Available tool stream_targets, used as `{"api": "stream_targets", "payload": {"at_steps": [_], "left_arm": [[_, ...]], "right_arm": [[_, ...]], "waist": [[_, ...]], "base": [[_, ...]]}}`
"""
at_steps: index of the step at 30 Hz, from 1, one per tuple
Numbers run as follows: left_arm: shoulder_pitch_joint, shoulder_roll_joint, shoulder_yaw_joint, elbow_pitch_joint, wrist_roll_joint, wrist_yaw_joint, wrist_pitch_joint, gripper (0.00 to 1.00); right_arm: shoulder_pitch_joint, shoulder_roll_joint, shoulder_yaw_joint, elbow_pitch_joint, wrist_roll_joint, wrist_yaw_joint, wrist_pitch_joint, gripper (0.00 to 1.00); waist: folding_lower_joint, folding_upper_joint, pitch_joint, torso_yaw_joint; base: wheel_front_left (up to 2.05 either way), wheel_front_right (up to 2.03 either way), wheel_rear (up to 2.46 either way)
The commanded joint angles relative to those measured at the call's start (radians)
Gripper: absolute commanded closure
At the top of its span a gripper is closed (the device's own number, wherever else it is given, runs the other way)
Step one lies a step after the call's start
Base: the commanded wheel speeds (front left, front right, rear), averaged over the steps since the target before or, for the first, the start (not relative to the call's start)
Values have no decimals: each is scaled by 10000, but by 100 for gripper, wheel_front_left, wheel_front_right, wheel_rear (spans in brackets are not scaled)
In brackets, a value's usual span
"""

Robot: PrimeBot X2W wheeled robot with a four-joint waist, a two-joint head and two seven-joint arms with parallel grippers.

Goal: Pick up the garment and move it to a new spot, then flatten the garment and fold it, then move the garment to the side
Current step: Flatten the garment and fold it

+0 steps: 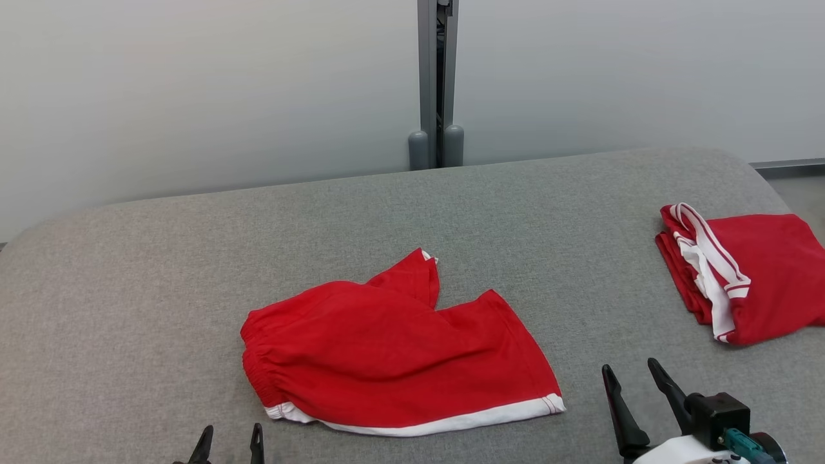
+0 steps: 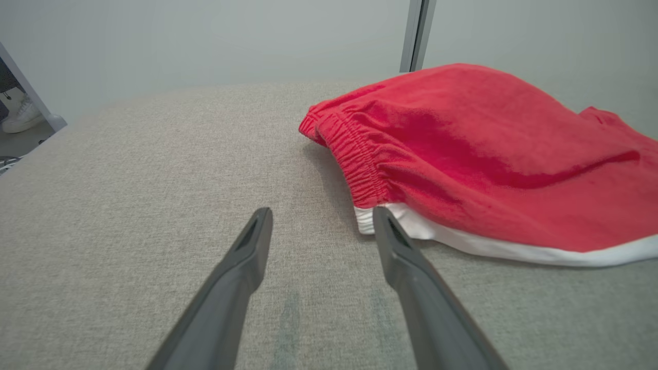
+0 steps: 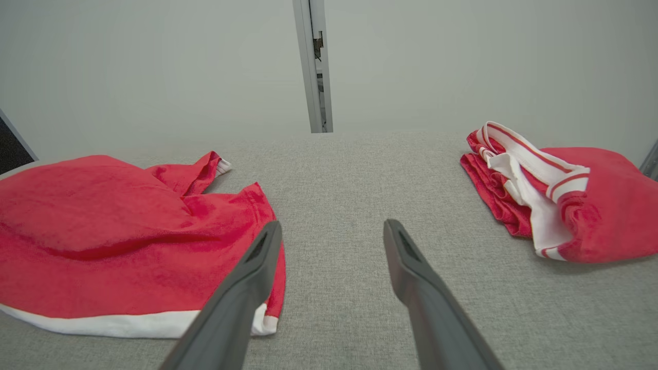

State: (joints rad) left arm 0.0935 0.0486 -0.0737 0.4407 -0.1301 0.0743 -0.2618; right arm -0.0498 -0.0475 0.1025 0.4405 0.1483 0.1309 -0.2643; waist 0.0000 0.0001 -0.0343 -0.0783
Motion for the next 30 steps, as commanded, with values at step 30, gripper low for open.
{"api": "stream_targets", "payload": {"at_steps": [30], "left_arm": [[-1094, 46, -963, 527, -1474, -675, -40, 0]], "right_arm": [[-610, -70, 1206, 843, 137, -3, 6, 0]], "waist": [[0, -1, 1318, 199]], "base": [[0, 0, 0]]}}
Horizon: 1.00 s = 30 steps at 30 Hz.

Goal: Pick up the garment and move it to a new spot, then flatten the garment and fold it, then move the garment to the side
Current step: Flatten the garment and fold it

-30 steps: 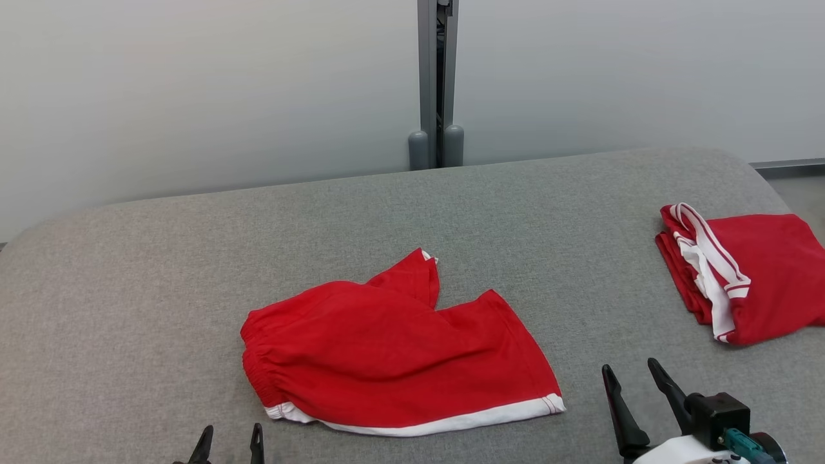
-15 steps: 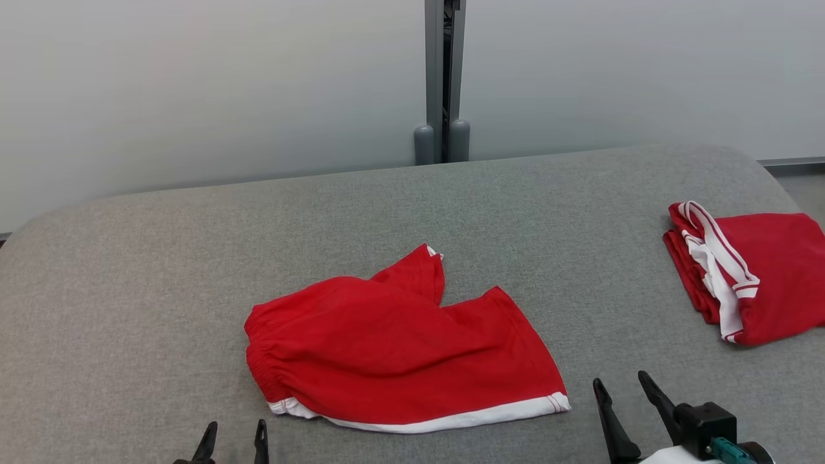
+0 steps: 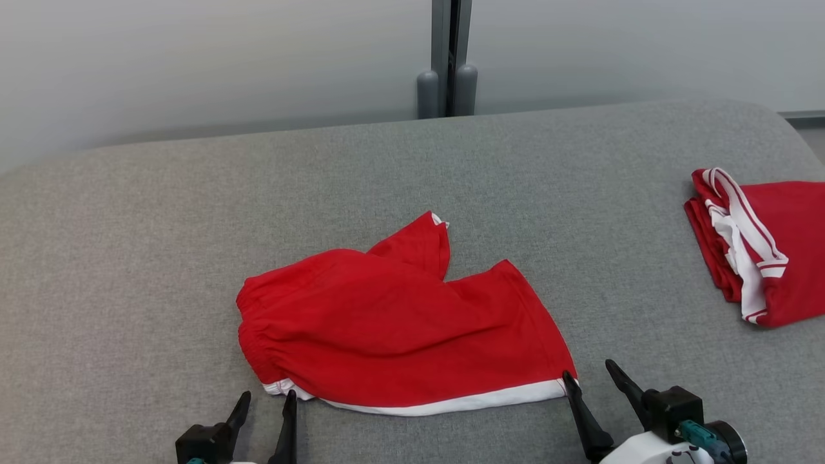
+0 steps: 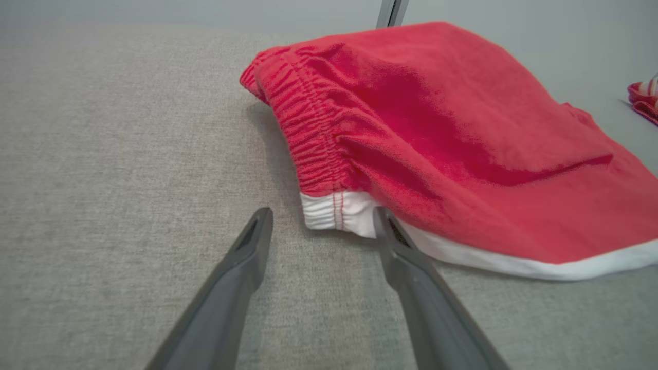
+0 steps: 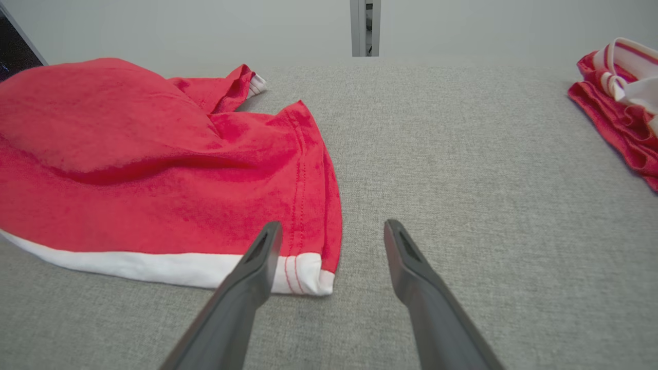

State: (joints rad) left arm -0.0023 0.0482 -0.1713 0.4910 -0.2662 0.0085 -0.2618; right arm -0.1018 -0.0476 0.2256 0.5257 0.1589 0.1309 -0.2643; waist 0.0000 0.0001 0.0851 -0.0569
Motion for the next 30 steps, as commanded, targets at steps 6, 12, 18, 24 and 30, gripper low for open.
{"api": "stream_targets", "payload": {"at_steps": [6, 12, 18, 24, 30], "left_arm": [[-490, 50, 56, 228, -373, -236, -40, 0], [-595, 48, 253, 76, -344, -355, -42, 0], [-537, 48, 283, -13, -391, -489, -42, 1], [-331, 47, 245, -42, -457, -629, -42, 20], [-409, 48, 141, 245, -556, -754, -40, 100]], "right_arm": [[-304, -68, -38, -45, -92, -3, 6, 0], [-356, -67, -78, -94, -124, -3, 6, 0], [-382, -68, -116, -122, -111, -3, 6, 0], [-397, -68, -150, -131, -81, -3, 6, 0], [-413, -68, -89, -71, -56, -3, 6, 0]], "waist": [[0, -1, 463, -102], [0, -1, 596, -199], [0, -1, 629, -225], [0, -1, 637, -175], [0, -1, 656, -155]], "base": [[0, 0, 0], [0, 0, 0], [0, 0, 0], [0, 0, 0], [0, 0, 0]]}}
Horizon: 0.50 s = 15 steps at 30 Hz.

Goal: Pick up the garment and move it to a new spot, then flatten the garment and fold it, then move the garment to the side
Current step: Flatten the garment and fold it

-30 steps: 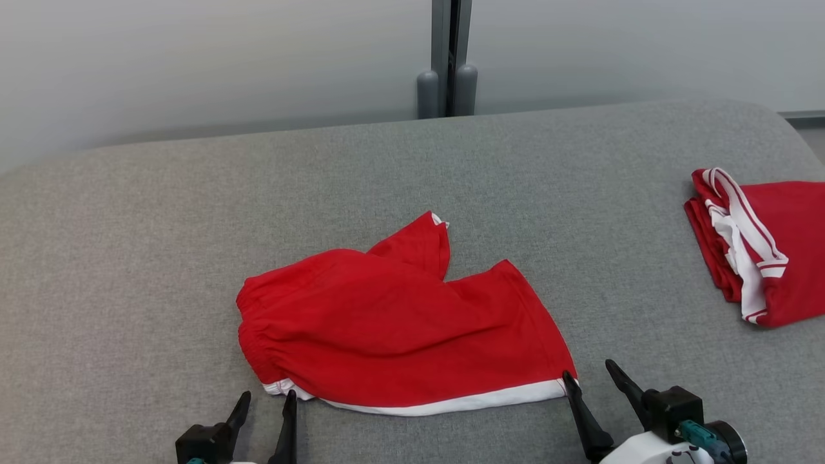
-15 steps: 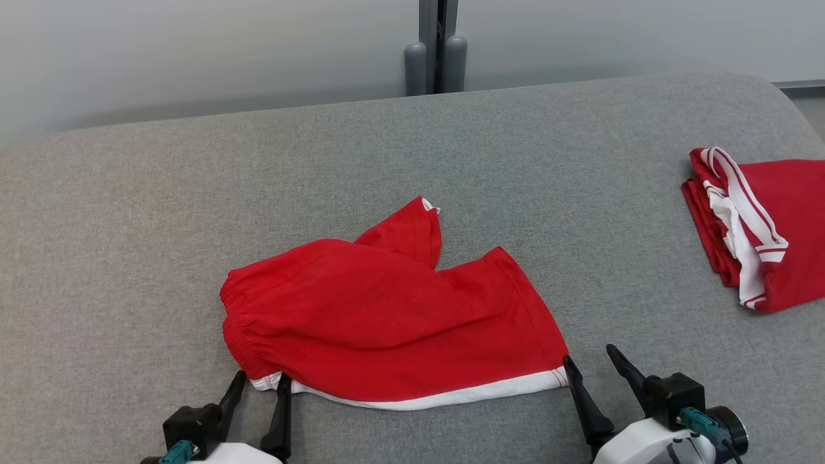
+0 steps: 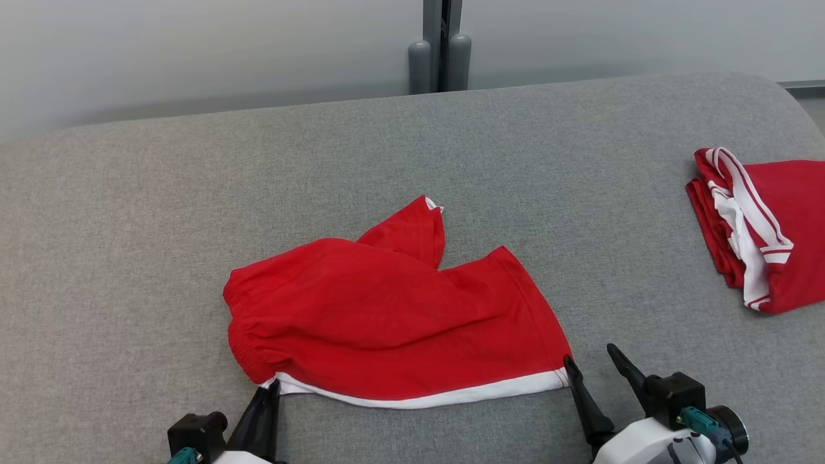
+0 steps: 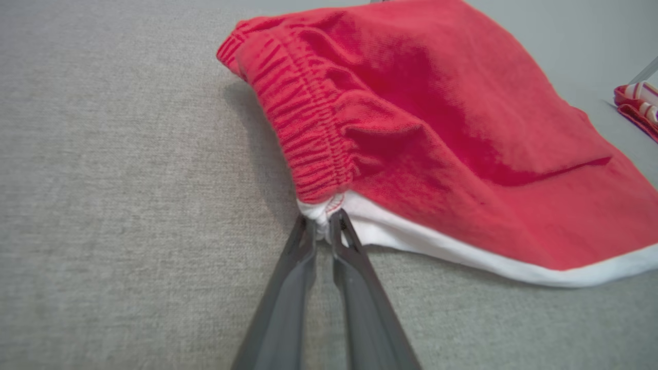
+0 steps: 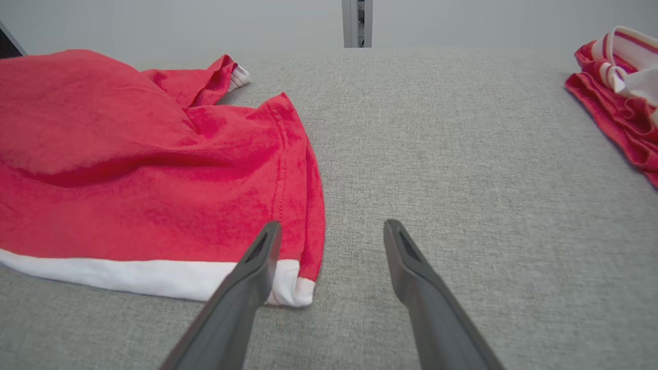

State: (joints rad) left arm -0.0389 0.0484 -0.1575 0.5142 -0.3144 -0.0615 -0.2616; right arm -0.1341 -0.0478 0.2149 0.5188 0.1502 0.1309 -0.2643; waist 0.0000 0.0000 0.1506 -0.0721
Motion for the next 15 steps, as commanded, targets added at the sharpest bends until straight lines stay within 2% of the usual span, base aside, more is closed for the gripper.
{"api": "stream_targets", "payload": {"at_steps": [1, 15], "left_arm": [[-66, 45, -6, 30, -82, -71, -42, 100], [-162, 46, 73, -189, 158, -106, -24, 100]], "right_arm": [[-86, -66, 29, 1, 29, -3, 6, 0], [-40, -65, 253, 241, -11, -3, 6, 0]], "waist": [[0, 0, 6, -6], [0, 0, 159, 67]], "base": [[0, 0, 0], [0, 0, 0]]}}
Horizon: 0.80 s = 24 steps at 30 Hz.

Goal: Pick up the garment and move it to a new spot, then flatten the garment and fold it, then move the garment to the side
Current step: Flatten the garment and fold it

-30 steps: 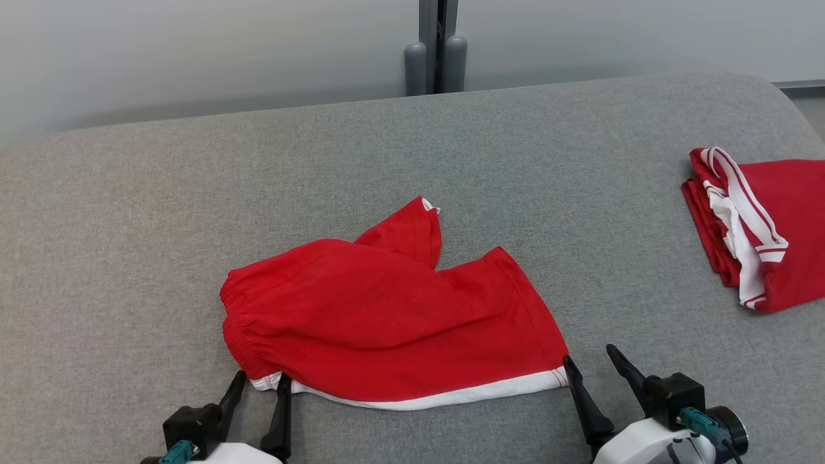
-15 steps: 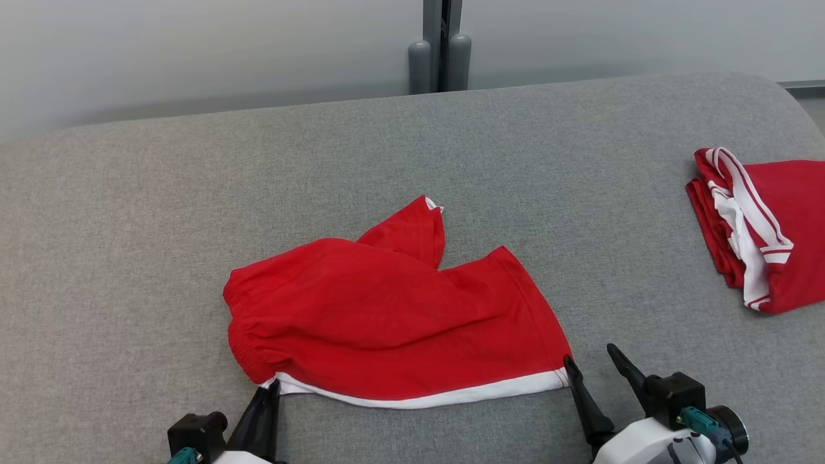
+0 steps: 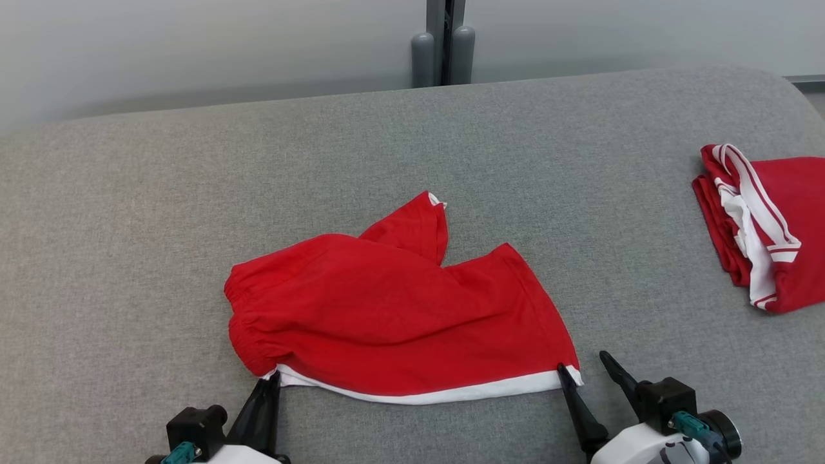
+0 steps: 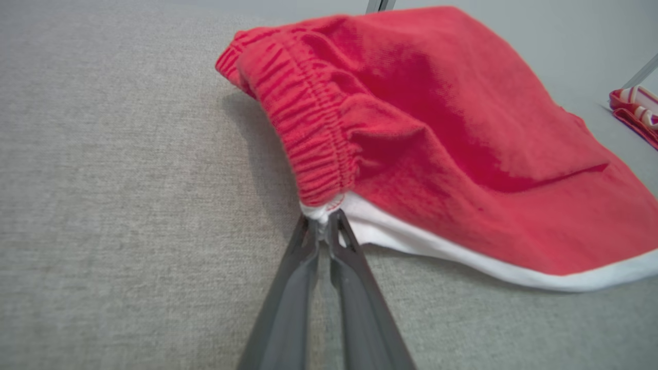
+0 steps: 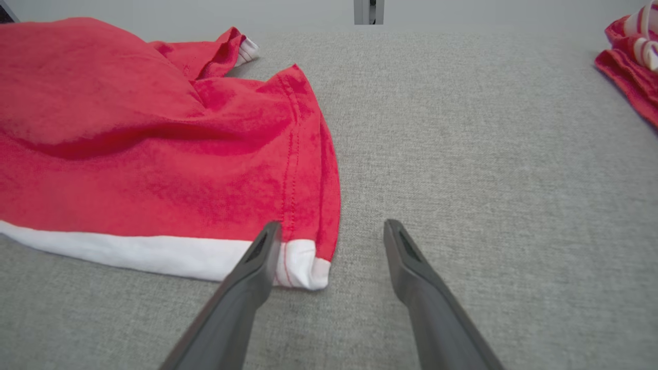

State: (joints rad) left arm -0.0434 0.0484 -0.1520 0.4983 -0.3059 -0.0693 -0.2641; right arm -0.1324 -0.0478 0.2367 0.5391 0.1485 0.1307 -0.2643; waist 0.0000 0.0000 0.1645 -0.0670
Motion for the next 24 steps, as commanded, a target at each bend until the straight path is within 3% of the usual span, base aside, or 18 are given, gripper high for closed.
{"api": "stream_targets", "payload": {"at_steps": [1, 3, 12, 17, 20, 21, 23, 24], "left_arm": [[-129, 46, 4, -27, 86, -30, 1, 100], [-155, 46, -13, -27, 83, -33, 1, 100], [-39, 46, 18, -75, 124, -7, 1, 100], [-54, 46, 19, -110, 155, -14, 1, 100], [-109, 46, 3, -129, 171, -12, 1, 100], [-126, 46, -7, -125, 170, -16, 1, 100], [-157, 46, -19, -104, 182, -20, 1, 100], [-164, 46, -16, -92, 197, -29, 1, 100]], "right_arm": [[-76, -65, 84, 64, 12, -1, 6, 15], [-127, -63, 207, 63, -58, -1, 6, 24], [309, -69, 415, -94, -181, -1, 6, 20], [348, -65, 480, 33, -136, -1, 6, 25], [197, -65, 585, 116, -95, -1, 6, 47], [157, -65, 636, 160, -80, -1, 6, 58], [102, -62, 744, 252, -49, -1, 6, 93], [76, -63, 785, 280, 18, -1, 6, 100]], "waist": [[0, 0, 35, 27], [0, 0, 56, 49], [0, 0, -17, 53], [0, 0, -17, 30], [0, 0, 5, 40], [0, 0, 11, 50], [0, 0, 7, 81], [0, 0, -2, 99]], "base": [[0, 0, 0], [0, 0, 0], [0, 0, 0], [0, 0, 0], [0, 0, 0], [0, 0, 0], [0, 0, 0], [0, 0, 0]]}}
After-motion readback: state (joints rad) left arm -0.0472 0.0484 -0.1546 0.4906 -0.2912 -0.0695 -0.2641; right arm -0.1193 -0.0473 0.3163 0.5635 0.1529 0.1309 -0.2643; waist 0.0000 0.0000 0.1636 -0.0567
